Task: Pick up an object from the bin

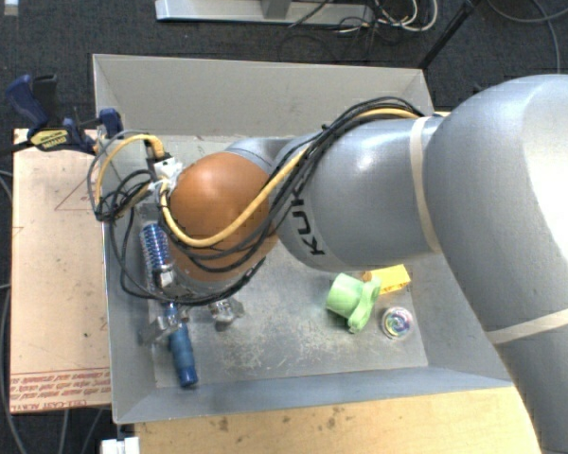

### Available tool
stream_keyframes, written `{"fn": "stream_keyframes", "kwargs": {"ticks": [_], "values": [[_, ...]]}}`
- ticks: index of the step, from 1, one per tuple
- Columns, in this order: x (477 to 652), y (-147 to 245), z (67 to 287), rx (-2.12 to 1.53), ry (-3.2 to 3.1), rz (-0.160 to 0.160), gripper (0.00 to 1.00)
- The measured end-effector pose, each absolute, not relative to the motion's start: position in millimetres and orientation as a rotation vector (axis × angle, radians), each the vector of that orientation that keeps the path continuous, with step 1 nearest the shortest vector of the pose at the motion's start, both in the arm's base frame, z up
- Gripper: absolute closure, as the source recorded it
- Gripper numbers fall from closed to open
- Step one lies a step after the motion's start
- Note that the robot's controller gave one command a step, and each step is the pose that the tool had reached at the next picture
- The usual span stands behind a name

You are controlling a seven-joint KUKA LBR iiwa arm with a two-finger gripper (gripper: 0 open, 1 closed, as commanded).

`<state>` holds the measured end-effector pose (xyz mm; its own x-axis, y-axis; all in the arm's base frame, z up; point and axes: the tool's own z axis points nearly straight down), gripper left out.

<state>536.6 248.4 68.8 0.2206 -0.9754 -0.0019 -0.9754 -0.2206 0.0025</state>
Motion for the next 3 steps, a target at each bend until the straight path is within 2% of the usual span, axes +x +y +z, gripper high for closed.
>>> {"fn": "stream_keyframes", "kwargs": {"ticks": [1, 2, 3], "values": [[536.4, 249.3, 68.7, 2.45, -1.968, -0.009, 0.0], [536.4, 249.4, 68.8, 2.449, -1.968, -0.01, 1.0], [536.7, 250.4, 88.8, 2.448, -1.976, -0.003, 1.0]]}}
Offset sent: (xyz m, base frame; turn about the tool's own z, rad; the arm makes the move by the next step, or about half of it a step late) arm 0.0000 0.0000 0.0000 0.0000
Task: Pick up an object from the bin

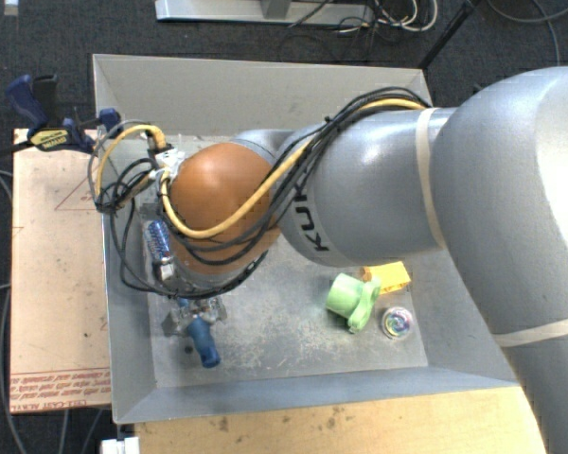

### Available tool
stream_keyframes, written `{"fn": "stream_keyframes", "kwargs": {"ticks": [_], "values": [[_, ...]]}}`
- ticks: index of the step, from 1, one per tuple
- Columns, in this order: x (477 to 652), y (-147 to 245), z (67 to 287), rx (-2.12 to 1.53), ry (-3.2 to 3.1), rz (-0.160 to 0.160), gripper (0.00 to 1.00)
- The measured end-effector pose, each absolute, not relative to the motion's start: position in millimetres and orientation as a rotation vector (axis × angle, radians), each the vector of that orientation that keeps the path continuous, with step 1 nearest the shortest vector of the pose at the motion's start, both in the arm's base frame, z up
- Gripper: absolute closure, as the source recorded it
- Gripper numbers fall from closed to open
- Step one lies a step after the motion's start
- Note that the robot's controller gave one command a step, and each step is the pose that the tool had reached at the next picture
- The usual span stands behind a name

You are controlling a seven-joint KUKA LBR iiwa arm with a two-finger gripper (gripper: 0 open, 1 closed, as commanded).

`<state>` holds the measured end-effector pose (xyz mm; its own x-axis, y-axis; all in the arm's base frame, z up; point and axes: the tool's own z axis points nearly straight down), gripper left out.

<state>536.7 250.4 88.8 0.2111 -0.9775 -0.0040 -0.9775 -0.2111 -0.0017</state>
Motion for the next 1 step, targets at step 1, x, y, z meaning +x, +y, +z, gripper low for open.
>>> {"fn": "stream_keyframes", "kwargs": {"ticks": [1], "values": [[536.8, 251.6, 107.8, -2.437, 1.976, 0.002, 1.0]]}}
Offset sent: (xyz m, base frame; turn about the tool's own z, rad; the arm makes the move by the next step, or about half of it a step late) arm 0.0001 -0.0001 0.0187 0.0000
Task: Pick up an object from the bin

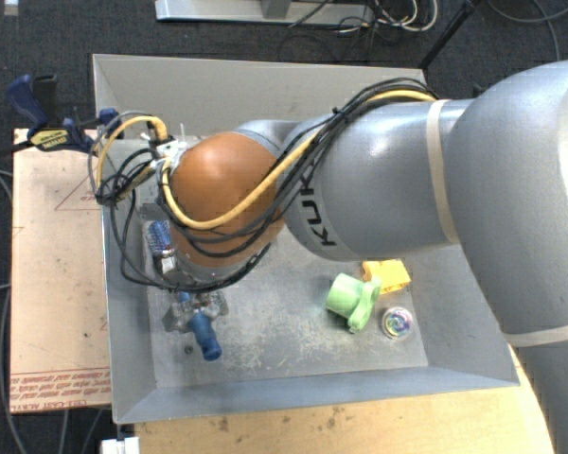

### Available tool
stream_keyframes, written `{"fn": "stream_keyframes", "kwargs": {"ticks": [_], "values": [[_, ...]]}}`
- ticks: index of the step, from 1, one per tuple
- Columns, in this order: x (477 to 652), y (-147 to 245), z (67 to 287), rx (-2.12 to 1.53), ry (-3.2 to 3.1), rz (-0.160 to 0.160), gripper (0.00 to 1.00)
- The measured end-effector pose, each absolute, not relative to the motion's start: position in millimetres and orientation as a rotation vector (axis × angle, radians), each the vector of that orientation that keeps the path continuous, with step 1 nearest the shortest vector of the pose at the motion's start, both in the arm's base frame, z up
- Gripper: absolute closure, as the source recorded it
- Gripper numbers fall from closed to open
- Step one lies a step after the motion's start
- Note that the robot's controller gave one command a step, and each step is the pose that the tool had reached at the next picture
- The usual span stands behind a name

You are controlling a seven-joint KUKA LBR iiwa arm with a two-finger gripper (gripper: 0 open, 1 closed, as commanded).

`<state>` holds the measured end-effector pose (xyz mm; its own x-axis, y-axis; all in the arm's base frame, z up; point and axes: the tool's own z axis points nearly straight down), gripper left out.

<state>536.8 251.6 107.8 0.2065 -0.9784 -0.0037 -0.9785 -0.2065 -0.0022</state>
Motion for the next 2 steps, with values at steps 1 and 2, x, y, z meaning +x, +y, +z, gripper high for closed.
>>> {"fn": "stream_keyframes", "kwargs": {"ticks": [1, 2], "values": [[537.5, 252.9, 149.8, -2.43, 1.981, 0.0, 1.0], [538.3, 254.2, 191.4, -2.425, 1.986, 0.0, 1.0]]}}
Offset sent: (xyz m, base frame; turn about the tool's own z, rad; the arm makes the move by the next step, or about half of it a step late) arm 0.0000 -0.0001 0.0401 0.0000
